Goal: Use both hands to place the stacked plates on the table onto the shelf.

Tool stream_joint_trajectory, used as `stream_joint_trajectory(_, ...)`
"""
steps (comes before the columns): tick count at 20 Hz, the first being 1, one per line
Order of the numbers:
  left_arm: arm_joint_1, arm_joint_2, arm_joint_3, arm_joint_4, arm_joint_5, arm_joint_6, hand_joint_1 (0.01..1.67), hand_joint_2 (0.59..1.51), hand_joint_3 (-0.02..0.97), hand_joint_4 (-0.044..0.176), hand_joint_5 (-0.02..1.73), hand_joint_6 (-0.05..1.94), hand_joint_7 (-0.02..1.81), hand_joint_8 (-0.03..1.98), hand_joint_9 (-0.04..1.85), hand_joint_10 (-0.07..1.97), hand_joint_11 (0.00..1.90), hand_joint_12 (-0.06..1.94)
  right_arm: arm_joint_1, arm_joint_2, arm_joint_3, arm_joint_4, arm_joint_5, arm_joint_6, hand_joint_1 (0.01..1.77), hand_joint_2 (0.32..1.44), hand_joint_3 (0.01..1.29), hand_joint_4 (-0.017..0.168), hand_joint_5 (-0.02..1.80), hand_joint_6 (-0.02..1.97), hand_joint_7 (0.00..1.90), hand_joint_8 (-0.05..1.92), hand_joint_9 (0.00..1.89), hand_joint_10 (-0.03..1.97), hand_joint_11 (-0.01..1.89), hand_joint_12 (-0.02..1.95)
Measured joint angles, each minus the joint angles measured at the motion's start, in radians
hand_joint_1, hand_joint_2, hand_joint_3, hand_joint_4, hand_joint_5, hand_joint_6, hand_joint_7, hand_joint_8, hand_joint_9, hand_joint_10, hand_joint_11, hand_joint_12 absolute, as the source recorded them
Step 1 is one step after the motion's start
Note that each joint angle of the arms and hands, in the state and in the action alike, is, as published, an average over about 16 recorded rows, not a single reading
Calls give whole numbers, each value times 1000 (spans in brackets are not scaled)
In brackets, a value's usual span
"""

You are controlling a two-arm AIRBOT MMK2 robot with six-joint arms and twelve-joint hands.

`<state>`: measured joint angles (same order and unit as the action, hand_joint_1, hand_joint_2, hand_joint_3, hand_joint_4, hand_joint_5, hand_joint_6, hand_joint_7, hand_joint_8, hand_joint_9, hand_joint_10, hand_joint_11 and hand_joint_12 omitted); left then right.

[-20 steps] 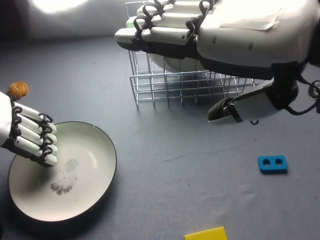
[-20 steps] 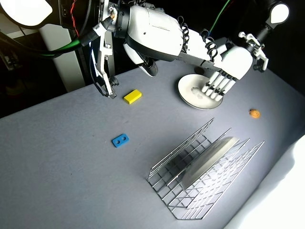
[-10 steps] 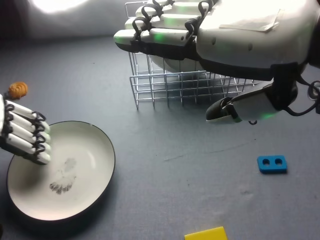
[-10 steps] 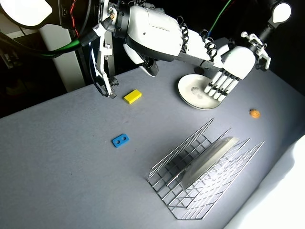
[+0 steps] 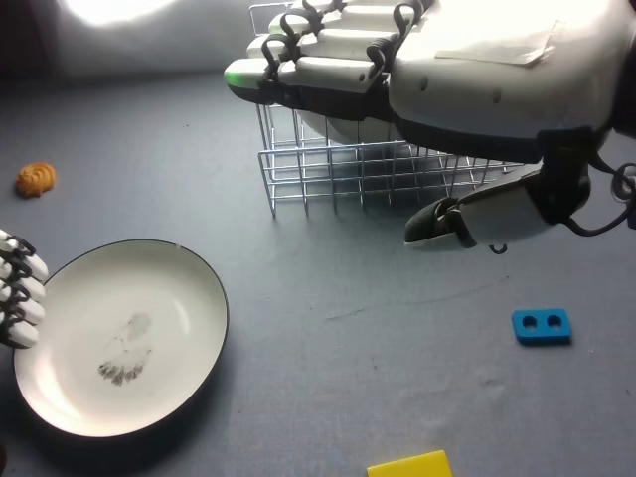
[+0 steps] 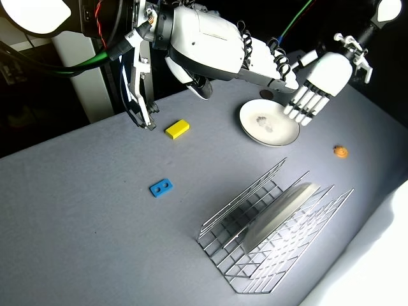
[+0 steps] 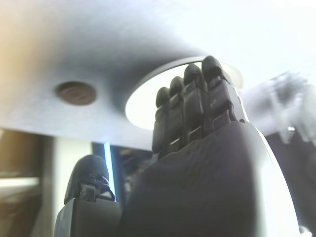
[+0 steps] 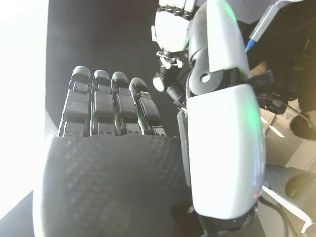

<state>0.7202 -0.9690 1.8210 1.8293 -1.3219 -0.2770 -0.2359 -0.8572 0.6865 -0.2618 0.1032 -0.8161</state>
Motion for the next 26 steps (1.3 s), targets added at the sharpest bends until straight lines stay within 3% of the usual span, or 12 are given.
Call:
stream_joint_trajectory(8, 31, 17, -8, 4, -31, 33, 21, 1181, 17, -3, 214, 16, 199, 2, 160, 5, 12, 328, 0, 2, -1, 0, 0, 0, 1211, 951, 15, 1, 24, 18, 12, 13, 12, -1, 21, 12)
stream_joint_trajectory(19, 77, 16, -25, -2, 9, 46, 22, 1182, 17, -2, 216, 17, 205, -1, 162, -9, 12, 362, -5, 1, -2, 0, 1, -2, 1205, 934, 14, 1, 21, 18, 11, 12, 12, -1, 21, 12)
stream_joint_trajectory(26, 89, 11, -40, 3, 36, 50, 22, 1183, 17, -3, 212, 11, 215, 2, 179, -3, 12, 399, -47, -33, 14, 0, 26, -37, 1187, 924, 14, 1, 18, 18, 11, 12, 13, -1, 20, 11)
